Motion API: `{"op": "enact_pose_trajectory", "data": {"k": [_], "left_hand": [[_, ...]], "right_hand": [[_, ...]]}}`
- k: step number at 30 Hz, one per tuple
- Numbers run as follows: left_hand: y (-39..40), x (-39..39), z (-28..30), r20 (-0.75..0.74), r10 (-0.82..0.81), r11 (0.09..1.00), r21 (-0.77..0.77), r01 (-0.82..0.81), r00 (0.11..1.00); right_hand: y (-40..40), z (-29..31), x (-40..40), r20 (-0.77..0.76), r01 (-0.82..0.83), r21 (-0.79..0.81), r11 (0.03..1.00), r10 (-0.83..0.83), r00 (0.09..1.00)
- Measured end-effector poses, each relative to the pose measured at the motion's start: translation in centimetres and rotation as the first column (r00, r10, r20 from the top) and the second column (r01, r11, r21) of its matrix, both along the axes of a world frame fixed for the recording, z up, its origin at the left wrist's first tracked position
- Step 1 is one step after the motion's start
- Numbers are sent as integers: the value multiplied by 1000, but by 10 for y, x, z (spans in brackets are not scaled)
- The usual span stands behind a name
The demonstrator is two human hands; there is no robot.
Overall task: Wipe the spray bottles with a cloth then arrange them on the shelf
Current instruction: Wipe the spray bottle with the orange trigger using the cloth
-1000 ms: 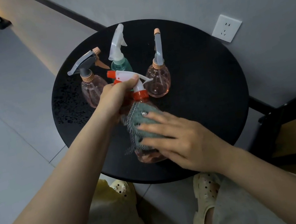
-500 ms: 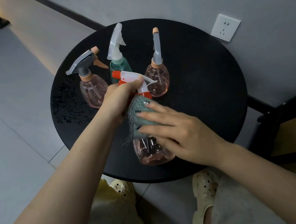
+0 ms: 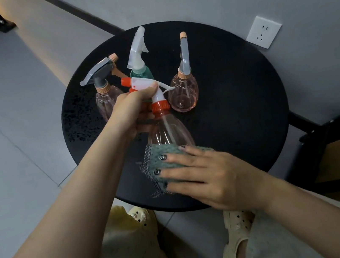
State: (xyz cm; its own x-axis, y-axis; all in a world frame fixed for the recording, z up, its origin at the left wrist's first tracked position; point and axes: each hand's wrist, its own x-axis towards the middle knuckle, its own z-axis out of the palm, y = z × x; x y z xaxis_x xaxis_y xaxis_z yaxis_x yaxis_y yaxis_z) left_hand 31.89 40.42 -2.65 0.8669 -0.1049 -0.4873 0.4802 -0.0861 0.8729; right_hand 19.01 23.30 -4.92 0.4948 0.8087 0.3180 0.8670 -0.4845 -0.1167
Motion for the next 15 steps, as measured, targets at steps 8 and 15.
{"op": "enact_pose_trajectory", "data": {"k": [8, 15], "left_hand": [[-9, -2, -3, -11, 16, 999, -50, -17, 1000], [-10, -4, -6, -17, -29, 992, -126, 27, 999]], "right_hand": [[-1, 8, 15, -222, 192, 171, 966, -152, 963], [6, 8, 21, -612, 509, 401, 762, -191, 768]]}}
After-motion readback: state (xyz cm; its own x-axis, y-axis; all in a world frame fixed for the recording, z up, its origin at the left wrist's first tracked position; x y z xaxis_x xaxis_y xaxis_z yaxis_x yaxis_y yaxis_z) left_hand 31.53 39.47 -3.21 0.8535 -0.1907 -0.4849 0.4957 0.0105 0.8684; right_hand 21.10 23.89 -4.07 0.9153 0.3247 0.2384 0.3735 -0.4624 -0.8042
